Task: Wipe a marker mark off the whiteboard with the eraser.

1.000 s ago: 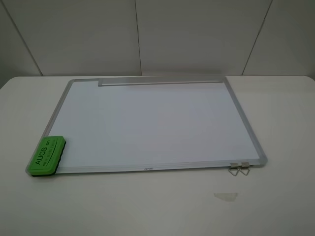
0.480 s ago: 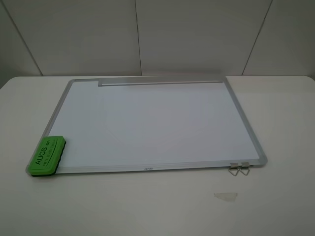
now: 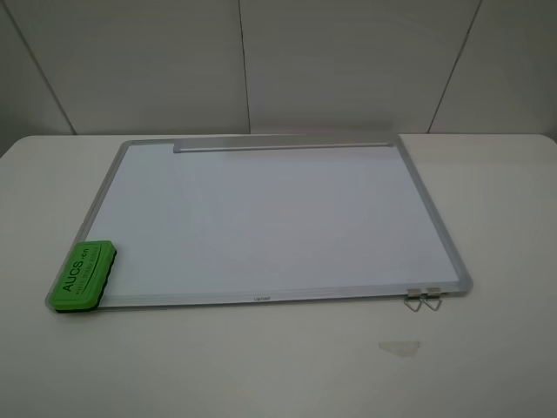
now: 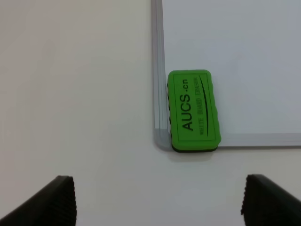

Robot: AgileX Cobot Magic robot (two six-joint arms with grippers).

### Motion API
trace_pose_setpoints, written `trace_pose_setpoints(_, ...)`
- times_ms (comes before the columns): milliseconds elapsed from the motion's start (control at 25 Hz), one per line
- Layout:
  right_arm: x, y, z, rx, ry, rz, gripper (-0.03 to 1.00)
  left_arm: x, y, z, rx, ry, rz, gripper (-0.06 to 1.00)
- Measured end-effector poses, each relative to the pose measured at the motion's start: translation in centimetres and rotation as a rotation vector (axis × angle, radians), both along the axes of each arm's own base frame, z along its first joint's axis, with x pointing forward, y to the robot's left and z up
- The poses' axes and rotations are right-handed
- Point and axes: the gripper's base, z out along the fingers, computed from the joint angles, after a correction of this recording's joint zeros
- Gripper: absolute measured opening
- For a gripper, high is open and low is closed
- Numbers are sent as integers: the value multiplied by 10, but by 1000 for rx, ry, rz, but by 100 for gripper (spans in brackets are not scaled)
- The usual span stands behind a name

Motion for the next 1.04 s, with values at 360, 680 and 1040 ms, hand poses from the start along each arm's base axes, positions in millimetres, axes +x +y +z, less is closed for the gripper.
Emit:
trace_pose_setpoints(360,0,0,0,0,0,0,82,-26,1,1,-10,-179,-2,73)
trace_pose_setpoints(680,0,0,0,0,0,0,82,-28,0,0,-11,-193,-6,73)
trace_pose_setpoints(1040,0,0,0,0,0,0,82,-28,0,0,-11,-193,-6,73)
